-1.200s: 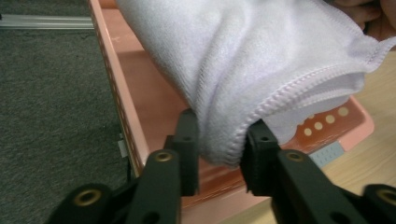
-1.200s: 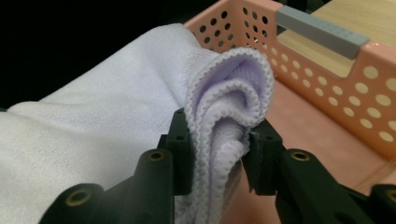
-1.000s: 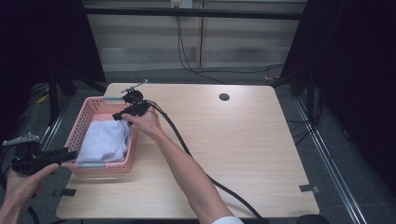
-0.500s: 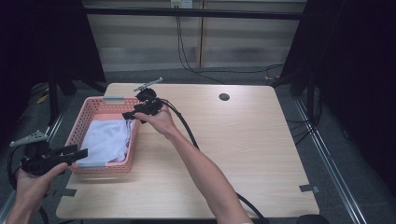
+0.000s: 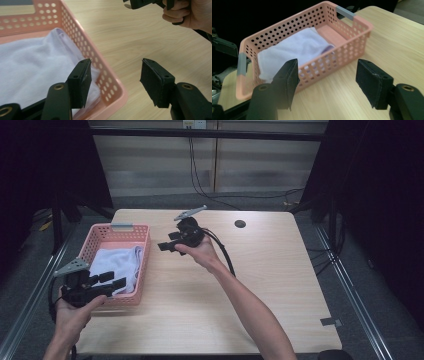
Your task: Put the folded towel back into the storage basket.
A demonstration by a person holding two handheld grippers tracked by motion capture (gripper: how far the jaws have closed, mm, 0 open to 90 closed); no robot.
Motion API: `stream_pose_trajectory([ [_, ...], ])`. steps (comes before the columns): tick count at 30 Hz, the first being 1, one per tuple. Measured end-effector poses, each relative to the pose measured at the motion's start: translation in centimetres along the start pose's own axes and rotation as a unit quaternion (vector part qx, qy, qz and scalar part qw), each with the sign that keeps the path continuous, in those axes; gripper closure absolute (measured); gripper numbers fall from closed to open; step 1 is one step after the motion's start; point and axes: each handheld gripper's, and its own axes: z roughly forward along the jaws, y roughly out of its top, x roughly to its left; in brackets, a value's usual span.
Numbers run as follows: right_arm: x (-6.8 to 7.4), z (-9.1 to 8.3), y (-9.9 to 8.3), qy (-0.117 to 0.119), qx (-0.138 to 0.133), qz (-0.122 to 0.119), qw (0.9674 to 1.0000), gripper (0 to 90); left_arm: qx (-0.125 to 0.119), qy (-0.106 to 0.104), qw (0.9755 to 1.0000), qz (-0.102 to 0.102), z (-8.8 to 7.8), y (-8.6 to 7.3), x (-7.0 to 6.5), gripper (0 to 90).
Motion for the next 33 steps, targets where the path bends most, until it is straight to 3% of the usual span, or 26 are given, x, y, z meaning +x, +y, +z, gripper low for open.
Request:
stream_pose_trajectory([
  [5, -0.9, -2.7, -2.7, -0.004, -0.008, 0.017, 0.9998, 34.6, 0.016, -0.016, 0.9996, 0.015, 1.8, -0.1, -1.9, 40.7],
  [10, -1.2, -5.8, -4.8, -0.022, -0.006, 0.014, 0.9997, 35.0, 0.014, -0.017, 0.9995, 0.021, 3.7, 0.0, -4.1, 41.6],
  [15, -1.6, -8.8, -6.8, -0.035, -0.007, 0.015, 0.9992, 35.1, 0.035, -0.029, 0.9986, 0.025, 5.8, -0.4, -5.5, 42.3],
  [19, -1.8, -11.3, -8.6, -0.051, -0.005, 0.025, 0.9984, 36.1, 0.036, -0.047, 0.9981, 0.019, 6.2, -0.7, -6.1, 38.8],
  [24, -1.9, -14.7, -11.3, -0.074, -0.007, 0.044, 0.9963, 36.3, 0.041, -0.042, 0.9981, 0.021, 6.7, -1.6, -7.0, 36.6],
  [28, -1.7, -17.0, -13.9, -0.090, -0.003, 0.050, 0.9947, 36.2, 0.059, -0.047, 0.9969, 0.023, 7.5, -2.8, -8.1, 35.1],
  [30, -1.4, -18.1, -14.9, -0.101, -0.004, 0.054, 0.9935, 36.1, 0.077, -0.052, 0.9951, 0.033, 7.7, -3.4, -8.6, 34.9],
  [33, -0.6, -19.9, -17.0, -0.109, -0.009, 0.063, 0.9920, 35.0, 0.082, -0.060, 0.9944, 0.032, 7.7, -4.8, -9.1, 34.6],
])
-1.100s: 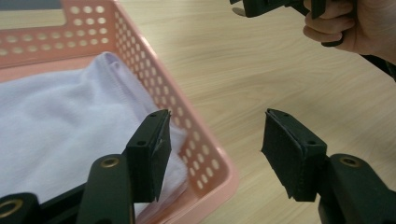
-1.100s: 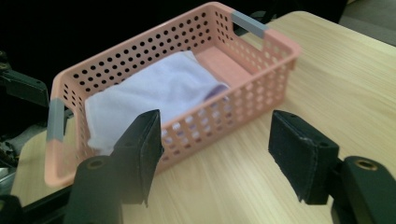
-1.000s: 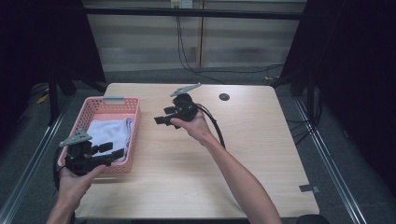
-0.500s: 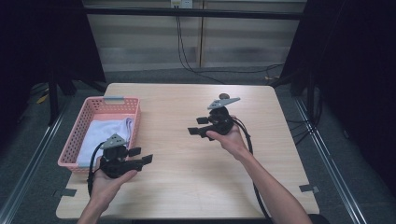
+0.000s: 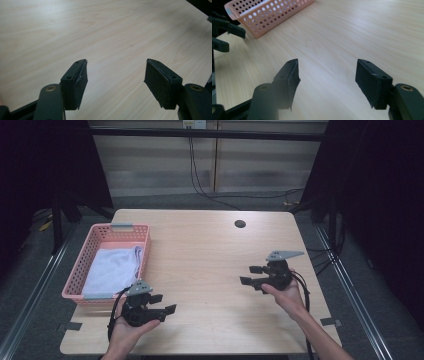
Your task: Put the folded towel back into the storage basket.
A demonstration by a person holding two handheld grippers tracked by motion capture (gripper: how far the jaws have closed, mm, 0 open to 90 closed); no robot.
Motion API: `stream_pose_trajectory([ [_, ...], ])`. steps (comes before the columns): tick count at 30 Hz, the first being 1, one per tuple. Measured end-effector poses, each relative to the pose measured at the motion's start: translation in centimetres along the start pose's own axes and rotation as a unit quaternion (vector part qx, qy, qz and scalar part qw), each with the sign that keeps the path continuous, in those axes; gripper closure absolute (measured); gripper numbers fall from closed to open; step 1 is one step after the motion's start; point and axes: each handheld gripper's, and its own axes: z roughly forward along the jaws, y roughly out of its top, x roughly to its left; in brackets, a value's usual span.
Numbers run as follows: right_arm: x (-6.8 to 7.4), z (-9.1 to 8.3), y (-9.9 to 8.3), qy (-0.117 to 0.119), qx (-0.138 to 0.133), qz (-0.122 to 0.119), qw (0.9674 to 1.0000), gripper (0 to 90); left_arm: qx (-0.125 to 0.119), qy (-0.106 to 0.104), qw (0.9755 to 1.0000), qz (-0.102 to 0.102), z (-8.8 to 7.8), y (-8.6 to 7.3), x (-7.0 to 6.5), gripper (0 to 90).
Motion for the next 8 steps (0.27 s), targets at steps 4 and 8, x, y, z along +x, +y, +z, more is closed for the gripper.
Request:
stream_pose_trajectory([
  [4, -0.4, -1.6, -2.9, -0.010, 0.003, 0.015, 0.9998, 34.8, -0.006, 0.017, 0.9997, -0.017, 0.4, -1.2, 0.0, 34.6],
  [8, -0.8, -1.9, -4.0, -0.017, -0.007, 0.031, 0.9994, 32.3, 0.012, 0.001, 0.9996, -0.024, 1.4, -1.6, -0.1, 33.5],
])
